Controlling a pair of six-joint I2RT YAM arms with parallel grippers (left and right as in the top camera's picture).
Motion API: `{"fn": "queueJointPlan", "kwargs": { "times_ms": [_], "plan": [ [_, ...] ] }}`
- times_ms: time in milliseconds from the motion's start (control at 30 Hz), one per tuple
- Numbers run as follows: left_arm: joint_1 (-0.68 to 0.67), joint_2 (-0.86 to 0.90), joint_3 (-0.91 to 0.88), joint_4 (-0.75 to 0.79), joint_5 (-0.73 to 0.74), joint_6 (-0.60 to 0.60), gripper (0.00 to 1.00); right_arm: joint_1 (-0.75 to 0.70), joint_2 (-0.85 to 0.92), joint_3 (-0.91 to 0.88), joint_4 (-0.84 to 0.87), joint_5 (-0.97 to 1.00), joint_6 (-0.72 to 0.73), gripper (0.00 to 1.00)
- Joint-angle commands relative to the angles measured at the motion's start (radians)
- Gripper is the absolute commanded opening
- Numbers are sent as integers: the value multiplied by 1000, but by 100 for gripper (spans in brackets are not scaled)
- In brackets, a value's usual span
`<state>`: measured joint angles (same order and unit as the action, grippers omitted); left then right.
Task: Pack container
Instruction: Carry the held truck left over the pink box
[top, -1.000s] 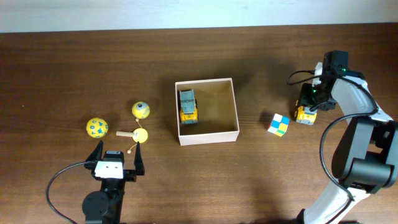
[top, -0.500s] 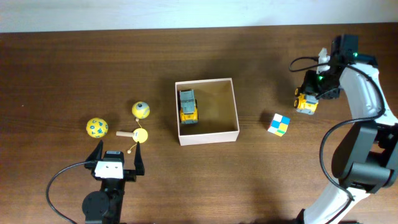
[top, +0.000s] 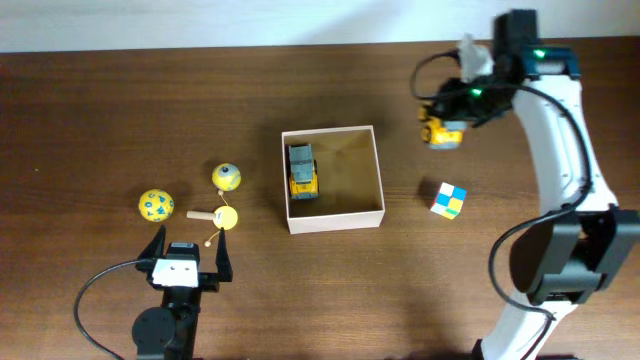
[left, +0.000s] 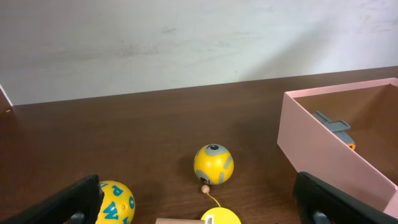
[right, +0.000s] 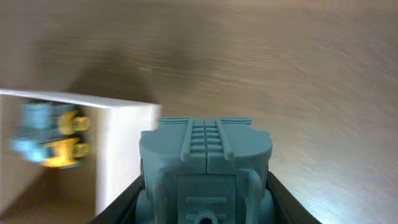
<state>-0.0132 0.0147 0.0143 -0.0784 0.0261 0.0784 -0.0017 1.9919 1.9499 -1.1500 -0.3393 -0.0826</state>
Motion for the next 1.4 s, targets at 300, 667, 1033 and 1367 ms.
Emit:
{"fn": "queueJointPlan", "kwargs": {
  "times_ms": [300, 667, 1033, 1367],
  "plan": [
    [-4, -10, -6, -2, -3, 5, 99, 291, -5, 77, 16, 51, 67, 39],
    [-4, -10, -6, -2, -3, 5, 99, 487, -5, 66, 13, 408, 283, 39],
    [-4, -10, -6, -2, -3, 5, 99, 511, 21, -65, 72, 520, 414, 39],
    [-4, -10, -6, -2, -3, 5, 99, 511, 25, -226, 214, 513, 417, 39]
  ]
}}
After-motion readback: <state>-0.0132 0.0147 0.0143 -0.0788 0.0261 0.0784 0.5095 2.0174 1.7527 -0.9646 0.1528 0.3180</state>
